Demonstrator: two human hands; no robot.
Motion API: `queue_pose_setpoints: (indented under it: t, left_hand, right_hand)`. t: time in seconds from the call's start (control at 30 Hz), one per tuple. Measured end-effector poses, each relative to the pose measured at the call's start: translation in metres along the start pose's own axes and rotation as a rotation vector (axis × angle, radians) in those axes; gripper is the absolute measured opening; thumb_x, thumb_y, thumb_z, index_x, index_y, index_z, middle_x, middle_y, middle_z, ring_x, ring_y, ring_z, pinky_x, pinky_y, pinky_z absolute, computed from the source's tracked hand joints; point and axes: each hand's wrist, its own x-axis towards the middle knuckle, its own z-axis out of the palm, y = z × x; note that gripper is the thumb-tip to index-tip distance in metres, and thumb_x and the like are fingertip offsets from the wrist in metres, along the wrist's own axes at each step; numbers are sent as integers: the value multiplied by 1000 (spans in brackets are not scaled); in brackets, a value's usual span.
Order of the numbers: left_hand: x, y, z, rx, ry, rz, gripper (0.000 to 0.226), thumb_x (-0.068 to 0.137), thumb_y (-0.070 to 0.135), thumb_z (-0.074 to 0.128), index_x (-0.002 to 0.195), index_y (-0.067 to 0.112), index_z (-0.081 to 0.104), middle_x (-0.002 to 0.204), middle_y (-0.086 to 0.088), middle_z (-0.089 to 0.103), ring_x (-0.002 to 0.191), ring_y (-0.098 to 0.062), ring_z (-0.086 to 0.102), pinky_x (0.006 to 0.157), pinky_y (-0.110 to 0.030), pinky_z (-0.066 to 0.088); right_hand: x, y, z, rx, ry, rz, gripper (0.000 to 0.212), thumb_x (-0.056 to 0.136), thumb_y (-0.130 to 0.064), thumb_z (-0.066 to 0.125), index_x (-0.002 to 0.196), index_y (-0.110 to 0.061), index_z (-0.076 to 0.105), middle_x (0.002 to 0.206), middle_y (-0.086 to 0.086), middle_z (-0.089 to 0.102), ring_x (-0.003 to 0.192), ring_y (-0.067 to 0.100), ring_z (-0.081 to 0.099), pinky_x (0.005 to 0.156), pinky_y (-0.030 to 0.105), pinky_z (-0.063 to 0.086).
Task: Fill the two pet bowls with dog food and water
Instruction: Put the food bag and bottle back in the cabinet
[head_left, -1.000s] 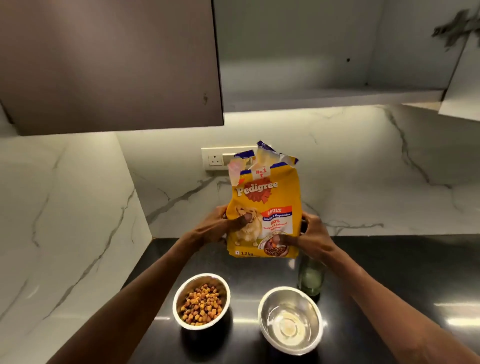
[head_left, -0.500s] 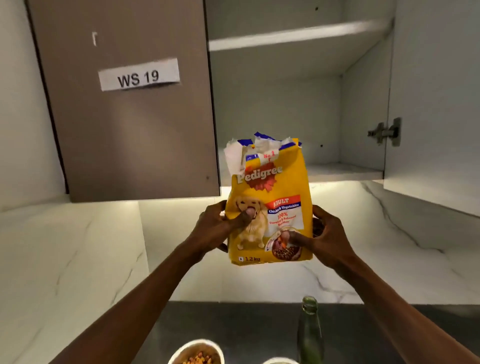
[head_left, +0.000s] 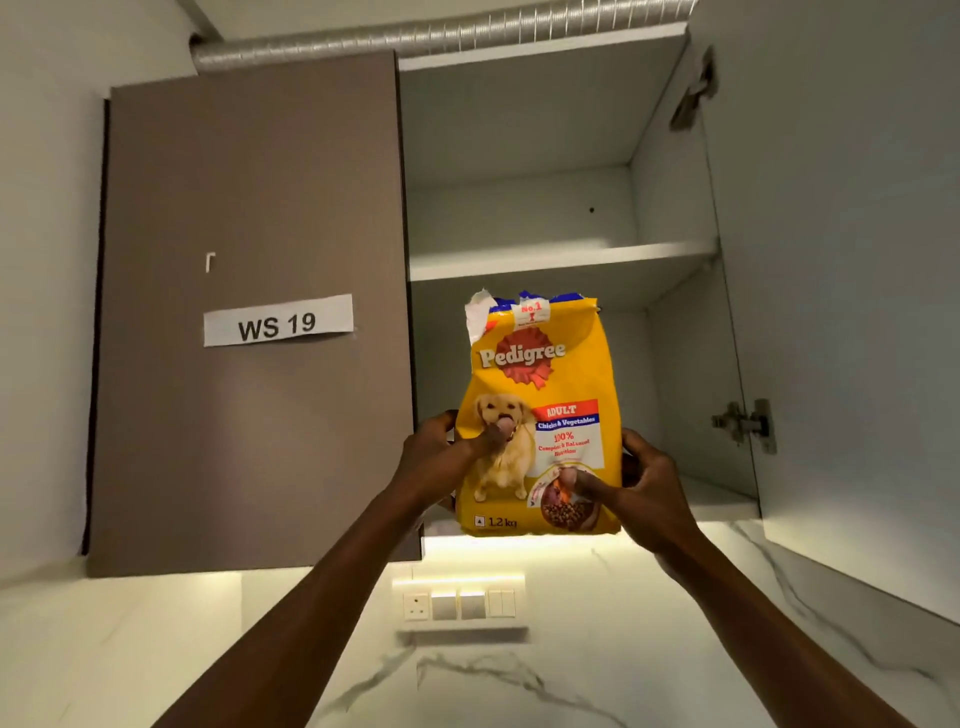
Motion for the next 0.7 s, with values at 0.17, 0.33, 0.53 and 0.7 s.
queue_pose_setpoints:
  t: [0.17,0.33,0.53,0.7]
  left_hand:
    - [48,-9,6,-91,44,-15,55,73,72,76,115,37,68,115,5,77,97,-23,75,80,-50,63]
    - [87,-29,22,-130,50,-64,36,90,56,72,116,32,67,120,-2,77,92,-22,76,66,-31,56]
    - [98,-61,38,-81,85,-113,49,91,49,75,133,27,61,120,2,73,69,-3,68,39,-11,46]
    - [91,-84,44,-127,77,-133,72,80,58,81,140,36,48,130,2,69,97,-22,75,77,-39,65]
  right_hand:
    - [48,4,9,-47,-13,-16,61,66,-35,88,121,-26,63,108,-6,75,88,11,77,68,27,63]
    - [87,37,19,-117,-67,69,76,60,-44,88,127,-20,62,116,3,75,97,22,76,82,45,64]
    - [104,69,27,-105,-167,193,78,63,-53,86,130,-26,58,119,-1,75,97,18,76,84,44,64]
    - [99,61,26,-219,-194,231,78,71,-58,80,136,-26,53,120,-5,70,93,7,70,75,26,59]
